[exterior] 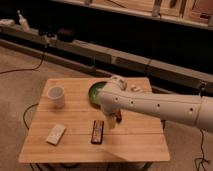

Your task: Place the white sponge in the ceramic cup

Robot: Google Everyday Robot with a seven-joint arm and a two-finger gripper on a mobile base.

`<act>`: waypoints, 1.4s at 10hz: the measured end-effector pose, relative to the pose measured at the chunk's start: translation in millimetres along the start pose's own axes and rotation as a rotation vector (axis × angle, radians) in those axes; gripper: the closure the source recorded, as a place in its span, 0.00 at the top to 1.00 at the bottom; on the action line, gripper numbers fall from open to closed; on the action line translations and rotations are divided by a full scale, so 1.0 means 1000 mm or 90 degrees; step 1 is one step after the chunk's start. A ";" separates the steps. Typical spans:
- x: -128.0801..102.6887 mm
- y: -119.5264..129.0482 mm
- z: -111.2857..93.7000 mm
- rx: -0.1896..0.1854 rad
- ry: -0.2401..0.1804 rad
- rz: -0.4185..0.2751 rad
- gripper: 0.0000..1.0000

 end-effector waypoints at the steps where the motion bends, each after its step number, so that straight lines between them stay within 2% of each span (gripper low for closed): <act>1: 0.000 0.000 0.000 0.000 -0.001 -0.001 0.80; 2: -0.002 -0.001 0.001 0.002 -0.005 -0.005 0.80; 3: -0.011 -0.006 0.002 0.012 -0.031 -0.016 0.80; 5: -0.040 -0.022 0.003 0.048 -0.115 -0.050 0.80; 7: -0.078 -0.032 0.005 0.081 -0.232 -0.100 0.80; 9: -0.109 -0.033 0.010 0.094 -0.336 -0.135 0.80; 10: -0.118 -0.033 0.010 0.101 -0.368 -0.145 0.80; 11: -0.124 -0.034 0.010 0.106 -0.390 -0.150 0.80; 12: -0.126 -0.034 0.011 0.108 -0.402 -0.153 0.80; 14: -0.128 -0.034 0.011 0.107 -0.407 -0.153 0.80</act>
